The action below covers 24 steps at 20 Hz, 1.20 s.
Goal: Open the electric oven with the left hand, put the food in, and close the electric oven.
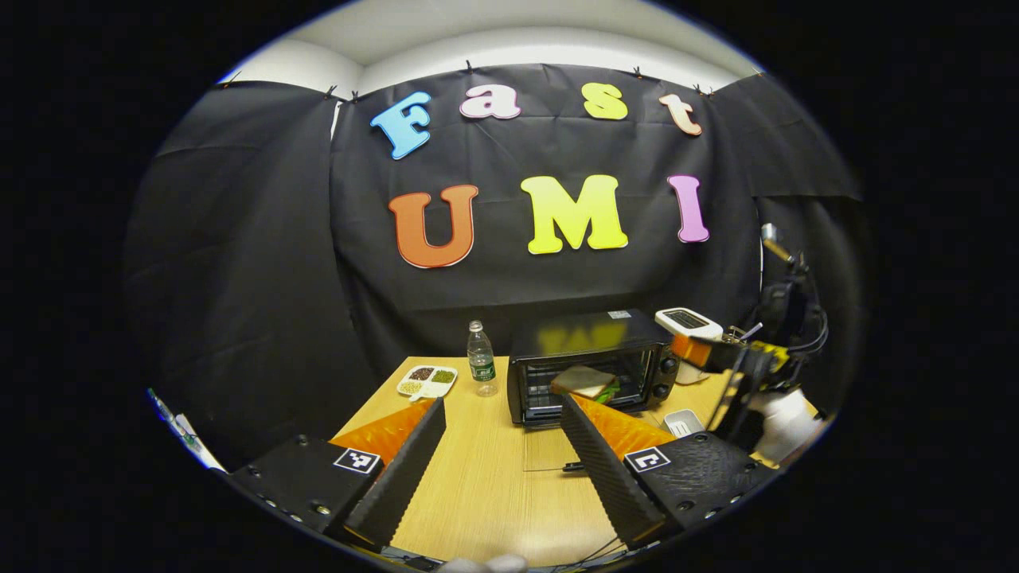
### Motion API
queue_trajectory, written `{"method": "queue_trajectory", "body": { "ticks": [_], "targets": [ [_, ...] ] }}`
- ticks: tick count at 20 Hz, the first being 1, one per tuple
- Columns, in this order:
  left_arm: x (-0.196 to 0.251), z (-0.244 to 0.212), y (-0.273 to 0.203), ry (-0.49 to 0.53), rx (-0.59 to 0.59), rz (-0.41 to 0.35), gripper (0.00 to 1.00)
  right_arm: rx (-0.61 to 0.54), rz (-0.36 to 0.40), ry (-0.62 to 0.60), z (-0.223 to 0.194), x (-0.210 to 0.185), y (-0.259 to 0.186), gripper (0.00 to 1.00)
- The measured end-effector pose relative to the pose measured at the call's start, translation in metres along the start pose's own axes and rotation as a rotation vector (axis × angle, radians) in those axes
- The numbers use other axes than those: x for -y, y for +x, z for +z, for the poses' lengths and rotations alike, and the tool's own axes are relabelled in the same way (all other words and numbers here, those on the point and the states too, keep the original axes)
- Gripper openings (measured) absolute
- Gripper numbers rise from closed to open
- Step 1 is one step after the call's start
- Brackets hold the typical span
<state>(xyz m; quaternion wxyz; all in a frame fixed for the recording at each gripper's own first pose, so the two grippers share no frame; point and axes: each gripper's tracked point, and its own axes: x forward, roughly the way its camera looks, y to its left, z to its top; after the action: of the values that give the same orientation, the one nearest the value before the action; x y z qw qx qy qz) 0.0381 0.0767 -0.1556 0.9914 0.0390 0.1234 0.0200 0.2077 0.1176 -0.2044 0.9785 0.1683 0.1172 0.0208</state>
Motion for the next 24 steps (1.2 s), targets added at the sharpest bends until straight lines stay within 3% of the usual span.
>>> {"method": "queue_trajectory", "body": {
  "ticks": [3,6,7,8,9,10,11,13,14,15,16,17,18,24],
  "targets": [
    [0.015,-0.016,0.01,0.004,-0.013,0.005,0.95,0.031,0.029,-0.154,0.046,0.021,-0.049,1.0],
    [0.036,-0.036,0.024,0.004,-0.041,-0.002,0.96,0.079,0.041,-0.222,0.09,0.04,-0.093,1.0],
    [0.045,-0.042,0.03,0.003,-0.043,-0.009,0.96,0.093,0.047,-0.229,0.097,0.042,-0.104,0.89],
    [0.054,-0.053,0.036,-0.002,-0.063,-0.014,0.96,0.103,0.046,-0.244,0.107,0.049,-0.114,1.0],
    [0.064,-0.064,0.041,-0.015,-0.088,-0.018,0.95,0.115,0.039,-0.256,0.115,0.057,-0.123,1.0],
    [0.073,-0.072,0.049,-0.021,-0.1,-0.02,0.96,0.124,0.034,-0.262,0.122,0.063,-0.132,0.89],
    [0.083,-0.082,0.054,-0.027,-0.115,-0.03,0.96,0.123,0.029,-0.264,0.128,0.071,-0.138,1.0],
    [0.101,-0.101,0.064,-0.02,-0.134,-0.047,0.96,0.12,0.015,-0.263,0.134,0.086,-0.149,1.0],
    [0.109,-0.115,0.068,-0.018,-0.159,-0.049,0.96,0.116,0.01,-0.269,0.136,0.092,-0.153,0.89],
    [0.117,-0.128,0.071,-0.019,-0.179,-0.055,0.96,0.114,0.006,-0.275,0.139,0.098,-0.158,1.0],
    [0.123,-0.141,0.076,-0.014,-0.199,-0.06,0.96,0.117,0.003,-0.276,0.142,0.104,-0.162,0.9],
    [0.127,-0.157,0.081,-0.009,-0.234,-0.055,0.96,0.117,-0.009,-0.28,0.145,0.11,-0.164,0.9],
    [0.134,-0.171,0.085,-0.01,-0.255,-0.059,0.96,0.119,-0.022,-0.282,0.151,0.122,-0.169,1.0],
    [0.164,-0.23,0.108,-0.026,-0.358,-0.105,0.96,0.098,-0.063,-0.338,0.153,0.138,-0.184,1.0]
  ]
}}
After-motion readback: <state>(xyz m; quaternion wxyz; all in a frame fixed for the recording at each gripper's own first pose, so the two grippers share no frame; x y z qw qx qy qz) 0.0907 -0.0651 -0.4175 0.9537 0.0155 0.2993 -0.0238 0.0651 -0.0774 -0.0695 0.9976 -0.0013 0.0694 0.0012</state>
